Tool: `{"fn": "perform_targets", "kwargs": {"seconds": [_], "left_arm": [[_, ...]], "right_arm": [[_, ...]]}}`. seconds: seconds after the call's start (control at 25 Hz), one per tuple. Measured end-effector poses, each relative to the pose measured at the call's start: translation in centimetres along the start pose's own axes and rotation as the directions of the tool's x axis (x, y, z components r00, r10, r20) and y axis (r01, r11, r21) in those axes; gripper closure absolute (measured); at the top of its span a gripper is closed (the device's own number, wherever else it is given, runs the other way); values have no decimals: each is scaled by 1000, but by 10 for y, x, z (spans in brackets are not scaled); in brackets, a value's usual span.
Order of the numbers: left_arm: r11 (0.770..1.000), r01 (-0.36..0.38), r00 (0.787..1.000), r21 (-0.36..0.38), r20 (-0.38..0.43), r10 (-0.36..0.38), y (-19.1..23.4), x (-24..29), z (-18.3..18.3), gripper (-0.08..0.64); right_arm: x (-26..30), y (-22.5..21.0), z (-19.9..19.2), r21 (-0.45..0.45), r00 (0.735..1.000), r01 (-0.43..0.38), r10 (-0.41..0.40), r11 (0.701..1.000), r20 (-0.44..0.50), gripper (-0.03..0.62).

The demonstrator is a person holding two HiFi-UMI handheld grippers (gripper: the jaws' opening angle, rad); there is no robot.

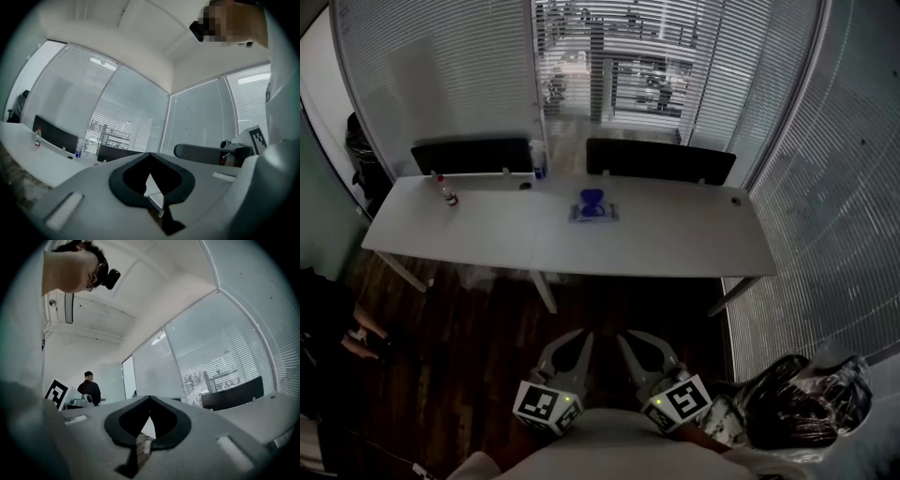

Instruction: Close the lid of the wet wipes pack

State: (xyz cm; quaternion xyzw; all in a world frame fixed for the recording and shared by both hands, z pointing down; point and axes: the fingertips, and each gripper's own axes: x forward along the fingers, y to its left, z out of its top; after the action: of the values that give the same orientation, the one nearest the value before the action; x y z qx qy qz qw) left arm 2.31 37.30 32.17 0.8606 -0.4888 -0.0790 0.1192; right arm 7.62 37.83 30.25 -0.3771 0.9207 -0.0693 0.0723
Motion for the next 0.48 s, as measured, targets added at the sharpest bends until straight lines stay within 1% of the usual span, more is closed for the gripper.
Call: {"fn": "perform_targets", "kwargs": {"seconds": [0.2, 0.48], "left_arm": [[1000, 5, 1000, 0, -10, -5, -4, 2, -7, 557], [1000, 20, 1000, 3, -19, -19, -19, 10, -16, 557]], "right_arm": [[-5, -3, 1, 10, 1000, 4, -4, 1000, 4, 592], [-19, -13, 4, 24, 1000, 4, -5, 1000, 24, 592]]}}
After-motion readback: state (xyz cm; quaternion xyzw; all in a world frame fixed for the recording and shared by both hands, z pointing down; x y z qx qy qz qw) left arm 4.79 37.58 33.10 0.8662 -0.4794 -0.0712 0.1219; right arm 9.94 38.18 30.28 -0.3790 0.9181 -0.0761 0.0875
